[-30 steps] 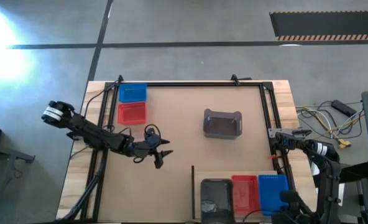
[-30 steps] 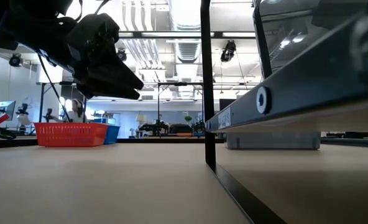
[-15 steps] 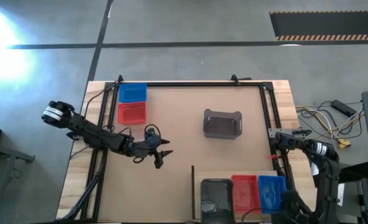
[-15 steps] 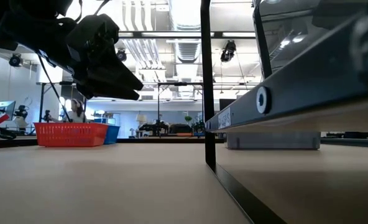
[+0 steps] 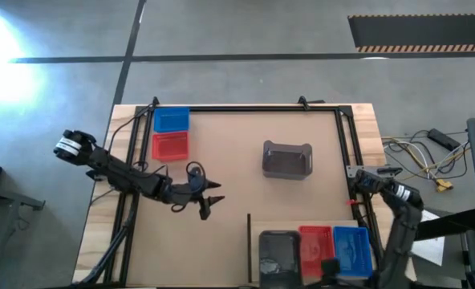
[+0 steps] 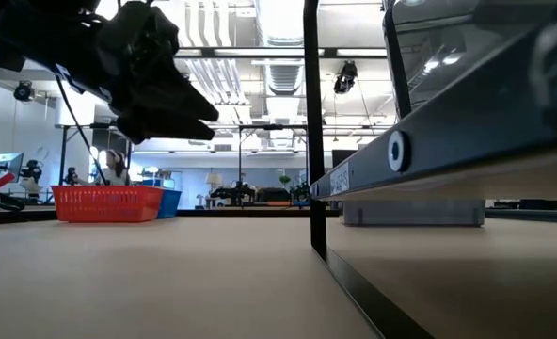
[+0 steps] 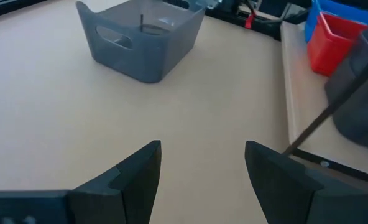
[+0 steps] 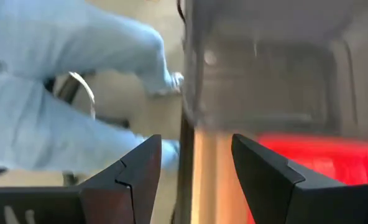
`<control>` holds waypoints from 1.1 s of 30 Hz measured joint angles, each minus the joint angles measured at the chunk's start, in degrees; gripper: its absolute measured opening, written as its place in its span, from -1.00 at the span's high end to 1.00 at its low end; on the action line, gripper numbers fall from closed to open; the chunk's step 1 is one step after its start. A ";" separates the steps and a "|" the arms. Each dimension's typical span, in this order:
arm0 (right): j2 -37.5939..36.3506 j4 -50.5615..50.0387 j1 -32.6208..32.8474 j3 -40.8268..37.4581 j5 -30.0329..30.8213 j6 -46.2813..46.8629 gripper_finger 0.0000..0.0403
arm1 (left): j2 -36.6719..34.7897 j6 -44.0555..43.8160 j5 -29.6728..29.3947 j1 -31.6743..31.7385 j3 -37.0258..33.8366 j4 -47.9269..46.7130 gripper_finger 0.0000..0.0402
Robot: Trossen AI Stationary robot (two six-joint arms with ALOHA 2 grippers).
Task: Stack baskets on shelf by color
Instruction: Adjust the stacked black bins on the shelf
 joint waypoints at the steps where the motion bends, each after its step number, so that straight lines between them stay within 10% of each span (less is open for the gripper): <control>1: 0.42 1.98 -0.80 0.23 0.38 -2.06 0.06 | 0.00 0.01 -0.01 -0.33 0.00 -0.02 -0.08; 16: 15.80 1.21 -8.19 18.24 0.80 -12.76 0.14 | 0.00 0.02 -0.23 -2.93 -0.27 0.86 -0.08; 33: 20.96 -7.02 -10.72 25.12 0.42 -16.55 0.94 | -0.04 0.02 -0.42 -3.04 -0.61 1.11 -0.08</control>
